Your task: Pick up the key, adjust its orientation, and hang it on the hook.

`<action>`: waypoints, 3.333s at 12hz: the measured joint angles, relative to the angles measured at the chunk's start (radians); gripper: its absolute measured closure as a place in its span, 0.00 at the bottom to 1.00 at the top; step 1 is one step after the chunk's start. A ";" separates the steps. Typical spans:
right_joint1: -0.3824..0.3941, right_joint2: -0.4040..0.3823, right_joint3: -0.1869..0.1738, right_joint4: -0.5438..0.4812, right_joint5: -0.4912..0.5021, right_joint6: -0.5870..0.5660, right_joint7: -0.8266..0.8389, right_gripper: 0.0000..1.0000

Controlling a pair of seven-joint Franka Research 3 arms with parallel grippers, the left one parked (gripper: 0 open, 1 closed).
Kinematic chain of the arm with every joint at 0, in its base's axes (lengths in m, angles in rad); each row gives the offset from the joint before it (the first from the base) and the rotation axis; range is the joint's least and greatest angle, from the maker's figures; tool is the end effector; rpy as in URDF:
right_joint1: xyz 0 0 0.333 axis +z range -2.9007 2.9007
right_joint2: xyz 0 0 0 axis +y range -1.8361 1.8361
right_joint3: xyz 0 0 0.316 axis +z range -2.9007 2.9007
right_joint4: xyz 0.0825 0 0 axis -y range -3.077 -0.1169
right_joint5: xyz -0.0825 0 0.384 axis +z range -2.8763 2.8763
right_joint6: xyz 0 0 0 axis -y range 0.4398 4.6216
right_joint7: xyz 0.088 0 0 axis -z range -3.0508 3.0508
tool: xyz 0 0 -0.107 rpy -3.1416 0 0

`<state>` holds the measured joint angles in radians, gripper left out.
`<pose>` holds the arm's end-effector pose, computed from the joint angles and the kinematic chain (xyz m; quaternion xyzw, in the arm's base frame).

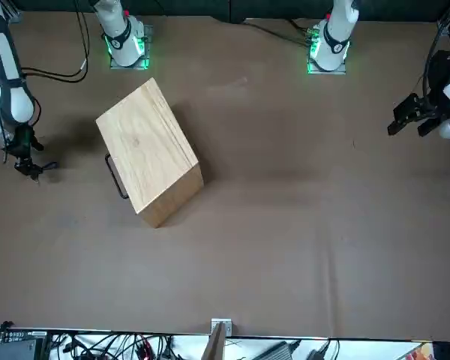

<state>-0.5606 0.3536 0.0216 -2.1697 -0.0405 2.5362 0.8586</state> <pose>0.4860 -0.2901 0.2300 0.7757 -0.6310 0.0077 0.0068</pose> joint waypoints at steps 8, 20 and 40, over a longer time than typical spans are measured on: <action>0.001 0.062 0.009 -0.022 0.000 0.089 0.000 0.00; 0.000 0.074 0.012 -0.028 0.000 0.098 -0.001 0.30; 0.018 -0.033 0.066 -0.001 0.000 -0.032 -0.012 0.84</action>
<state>-0.5422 0.3210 0.0879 -2.1704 -0.0405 2.5038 0.8469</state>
